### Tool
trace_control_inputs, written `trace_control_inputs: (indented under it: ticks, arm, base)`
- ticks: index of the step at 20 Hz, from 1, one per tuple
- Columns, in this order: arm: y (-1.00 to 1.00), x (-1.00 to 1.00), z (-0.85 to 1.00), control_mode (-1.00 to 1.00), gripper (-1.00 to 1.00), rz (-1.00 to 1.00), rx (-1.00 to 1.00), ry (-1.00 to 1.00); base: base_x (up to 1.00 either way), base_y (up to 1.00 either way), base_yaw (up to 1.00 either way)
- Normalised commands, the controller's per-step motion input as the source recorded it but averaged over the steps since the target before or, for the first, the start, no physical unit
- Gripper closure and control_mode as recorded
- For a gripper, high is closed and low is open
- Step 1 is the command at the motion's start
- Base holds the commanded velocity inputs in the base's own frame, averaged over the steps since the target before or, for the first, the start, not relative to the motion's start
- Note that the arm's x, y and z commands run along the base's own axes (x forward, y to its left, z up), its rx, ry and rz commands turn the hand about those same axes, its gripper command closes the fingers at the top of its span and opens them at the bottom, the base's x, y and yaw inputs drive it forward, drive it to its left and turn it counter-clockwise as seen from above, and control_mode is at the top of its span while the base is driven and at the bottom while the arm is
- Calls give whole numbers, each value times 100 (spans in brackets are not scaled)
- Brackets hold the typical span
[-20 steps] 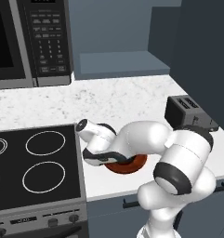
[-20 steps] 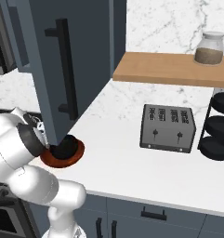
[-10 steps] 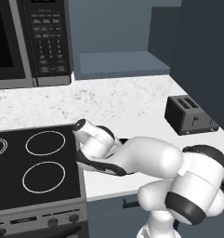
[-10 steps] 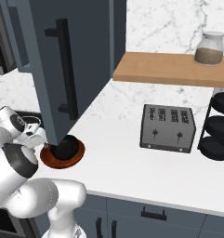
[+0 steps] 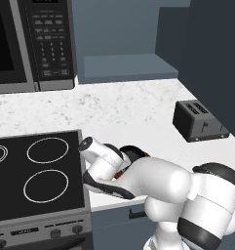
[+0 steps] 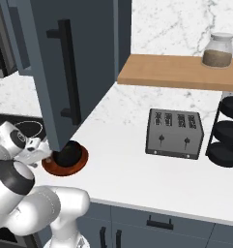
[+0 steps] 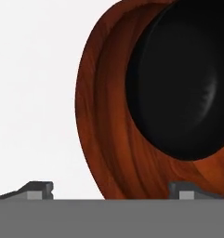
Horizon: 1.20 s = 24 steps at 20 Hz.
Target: Pick up the bowls on the counter and stack them on top of one another in the open cabinet. Place the smaller bowl on top of the larger bowl.
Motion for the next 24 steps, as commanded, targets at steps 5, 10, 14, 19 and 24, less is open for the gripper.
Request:
trace_control_inputs:
  ticks: [5, 10, 14, 19, 24]
  arm:
    - [0, 16, -27, -100, -100, 0, -5, 0]
    - [0, 18, -49, -100, 100, 0, -10, 0]
    - [0, 2, -9, -100, 100, 0, -3, 0]
    - [0, 0, 11, -100, 100, 1, 0, -2]
    - [0, 0, 91, -100, 100, 11, 0, -8]
  base:
    - [0, 0, 0]
    - [0, 0, 0]
    - [0, 0, 0]
    - [0, 0, 0]
    - [0, 0, 0]
